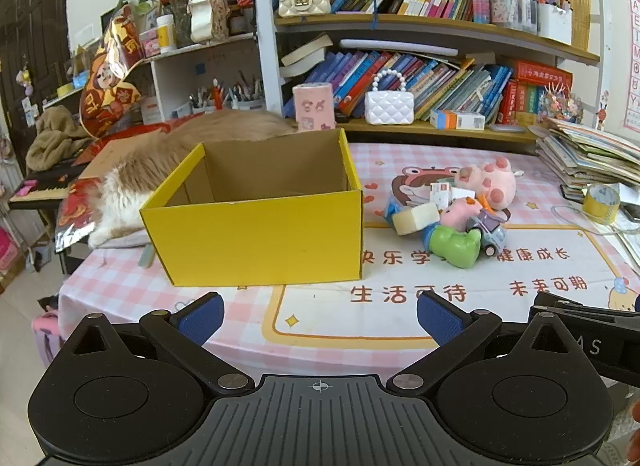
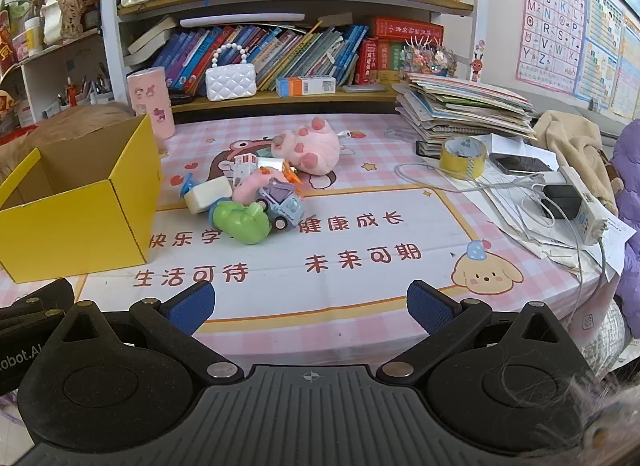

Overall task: Organize objects
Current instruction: 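Move both tools toward the toy pile beside the yellow box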

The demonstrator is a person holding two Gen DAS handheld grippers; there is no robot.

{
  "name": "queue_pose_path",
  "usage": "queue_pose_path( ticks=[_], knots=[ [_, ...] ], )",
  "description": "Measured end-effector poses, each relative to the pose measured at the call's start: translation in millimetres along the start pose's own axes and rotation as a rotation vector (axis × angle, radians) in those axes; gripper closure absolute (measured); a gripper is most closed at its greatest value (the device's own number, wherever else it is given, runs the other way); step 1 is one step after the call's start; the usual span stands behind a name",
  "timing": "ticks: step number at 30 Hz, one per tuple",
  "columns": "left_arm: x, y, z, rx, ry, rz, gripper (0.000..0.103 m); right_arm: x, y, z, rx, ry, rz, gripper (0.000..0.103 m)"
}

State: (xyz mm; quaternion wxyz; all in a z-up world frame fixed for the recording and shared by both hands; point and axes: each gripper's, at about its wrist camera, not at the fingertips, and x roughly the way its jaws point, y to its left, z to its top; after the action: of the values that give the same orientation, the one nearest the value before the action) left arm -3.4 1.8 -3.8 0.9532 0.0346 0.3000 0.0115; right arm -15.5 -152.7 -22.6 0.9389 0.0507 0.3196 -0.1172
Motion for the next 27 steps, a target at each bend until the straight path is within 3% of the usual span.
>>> queue_pose_path(
  ticks=[27],
  knots=[
    [10, 3, 7, -0.004, 0.003, -0.004, 0.000, 4, 11, 3, -0.001, 0.009, 0.005, 0.000]
  ],
)
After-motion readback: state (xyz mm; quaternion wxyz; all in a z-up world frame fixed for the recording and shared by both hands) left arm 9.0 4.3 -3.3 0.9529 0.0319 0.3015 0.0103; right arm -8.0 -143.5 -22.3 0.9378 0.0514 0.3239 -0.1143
